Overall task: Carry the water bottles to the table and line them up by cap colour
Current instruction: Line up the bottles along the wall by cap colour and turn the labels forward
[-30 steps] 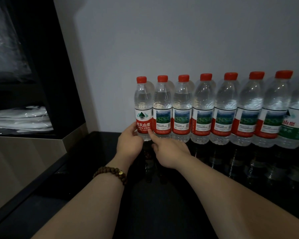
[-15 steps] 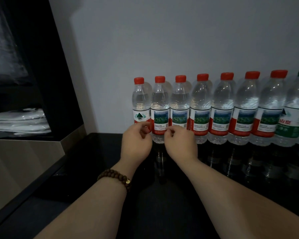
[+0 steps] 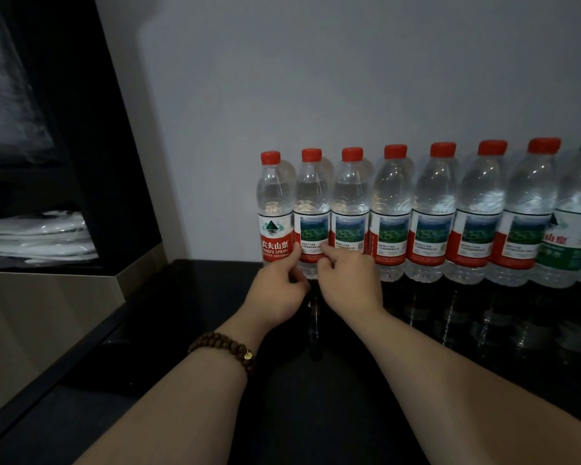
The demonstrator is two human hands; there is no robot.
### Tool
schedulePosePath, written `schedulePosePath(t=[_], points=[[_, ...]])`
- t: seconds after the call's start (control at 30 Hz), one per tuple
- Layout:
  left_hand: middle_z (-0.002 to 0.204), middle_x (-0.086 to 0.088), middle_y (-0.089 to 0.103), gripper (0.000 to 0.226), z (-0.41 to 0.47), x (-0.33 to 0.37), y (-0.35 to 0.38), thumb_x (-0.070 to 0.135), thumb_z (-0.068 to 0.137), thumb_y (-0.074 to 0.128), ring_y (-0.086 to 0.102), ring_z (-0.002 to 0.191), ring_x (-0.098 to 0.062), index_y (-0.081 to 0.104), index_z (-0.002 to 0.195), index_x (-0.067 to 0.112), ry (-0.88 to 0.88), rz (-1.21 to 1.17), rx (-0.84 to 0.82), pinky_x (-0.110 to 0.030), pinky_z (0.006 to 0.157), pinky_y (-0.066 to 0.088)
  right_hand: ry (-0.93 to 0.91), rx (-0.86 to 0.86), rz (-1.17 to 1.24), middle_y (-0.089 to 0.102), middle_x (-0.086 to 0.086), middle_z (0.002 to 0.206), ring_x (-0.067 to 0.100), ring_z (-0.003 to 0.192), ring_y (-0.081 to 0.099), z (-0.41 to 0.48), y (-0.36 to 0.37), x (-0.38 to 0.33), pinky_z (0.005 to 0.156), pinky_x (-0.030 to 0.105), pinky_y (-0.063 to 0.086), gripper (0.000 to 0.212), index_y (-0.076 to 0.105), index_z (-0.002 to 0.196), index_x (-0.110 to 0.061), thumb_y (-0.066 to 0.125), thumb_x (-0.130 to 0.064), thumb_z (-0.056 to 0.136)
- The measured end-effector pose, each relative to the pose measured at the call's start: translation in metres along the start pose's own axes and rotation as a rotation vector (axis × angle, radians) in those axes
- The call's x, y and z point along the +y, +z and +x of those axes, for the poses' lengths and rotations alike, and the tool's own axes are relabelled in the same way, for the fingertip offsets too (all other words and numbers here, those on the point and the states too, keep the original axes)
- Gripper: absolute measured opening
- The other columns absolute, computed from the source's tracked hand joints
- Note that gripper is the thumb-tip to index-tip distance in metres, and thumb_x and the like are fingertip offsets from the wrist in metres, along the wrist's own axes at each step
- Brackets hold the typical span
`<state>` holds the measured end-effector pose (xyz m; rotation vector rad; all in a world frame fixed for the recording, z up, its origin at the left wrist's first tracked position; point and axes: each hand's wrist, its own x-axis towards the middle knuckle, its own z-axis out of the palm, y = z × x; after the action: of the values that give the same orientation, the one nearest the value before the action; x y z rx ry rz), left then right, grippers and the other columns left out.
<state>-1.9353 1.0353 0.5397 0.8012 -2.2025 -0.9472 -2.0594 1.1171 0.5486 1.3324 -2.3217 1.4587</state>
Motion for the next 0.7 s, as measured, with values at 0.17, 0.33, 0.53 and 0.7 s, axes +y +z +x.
schedulePosePath(t=[0.17, 0.33, 0.53, 0.7], points=[[0.100, 0.020, 0.062, 0.076, -0.0009, 0.0001, 0.0000, 0.010, 0.092, 0.070, 0.061, 0.088, 0.006, 0.040, 0.157, 0.033, 0.027, 0.012, 0.058, -0.006, 0.074, 0.048, 0.000, -0.006, -0.017, 0.078, 0.001, 0.103, 0.017, 0.073, 0.067, 0.0003, 0.0005, 0.0006, 0.065, 0.030, 0.059, 0.041, 0.067, 0.135, -0.029, 0.054, -0.026, 0.095], [0.103, 0.018, 0.065, 0.077, -0.0005, -0.0008, 0.0007, 0.008, 0.091, 0.071, 0.059, 0.089, 0.021, 0.040, 0.158, 0.030, 0.030, -0.061, 0.110, 0.004, 0.069, 0.042, 0.000, 0.039, 0.027, 0.079, 0.002, 0.096, 0.015, 0.072, 0.065, 0.0008, -0.0001, 0.0020, 0.065, 0.023, 0.049, 0.041, 0.066, 0.136, -0.033, 0.053, -0.027, 0.098], [0.097, 0.011, 0.069, 0.102, 0.0016, -0.0008, 0.0013, 0.011, 0.090, 0.072, 0.061, 0.082, 0.018, 0.006, 0.164, 0.036, -0.008, 0.042, -0.056, 0.004, 0.066, 0.040, -0.040, 0.016, 0.049, 0.078, -0.001, 0.101, 0.015, 0.074, 0.066, 0.0017, 0.0011, 0.0021, 0.066, 0.025, 0.053, 0.042, 0.064, 0.137, -0.035, 0.054, -0.027, 0.098], [0.105, 0.004, 0.072, 0.082, 0.0002, 0.0001, 0.0012, 0.008, 0.090, 0.071, 0.066, 0.090, 0.003, 0.035, 0.160, 0.031, 0.049, -0.049, 0.123, 0.001, 0.073, 0.044, -0.029, 0.019, 0.077, 0.067, -0.010, 0.070, 0.004, 0.055, 0.054, 0.0017, 0.0026, 0.0038, 0.059, 0.025, 0.052, 0.043, 0.061, 0.139, -0.037, 0.053, -0.027, 0.099]])
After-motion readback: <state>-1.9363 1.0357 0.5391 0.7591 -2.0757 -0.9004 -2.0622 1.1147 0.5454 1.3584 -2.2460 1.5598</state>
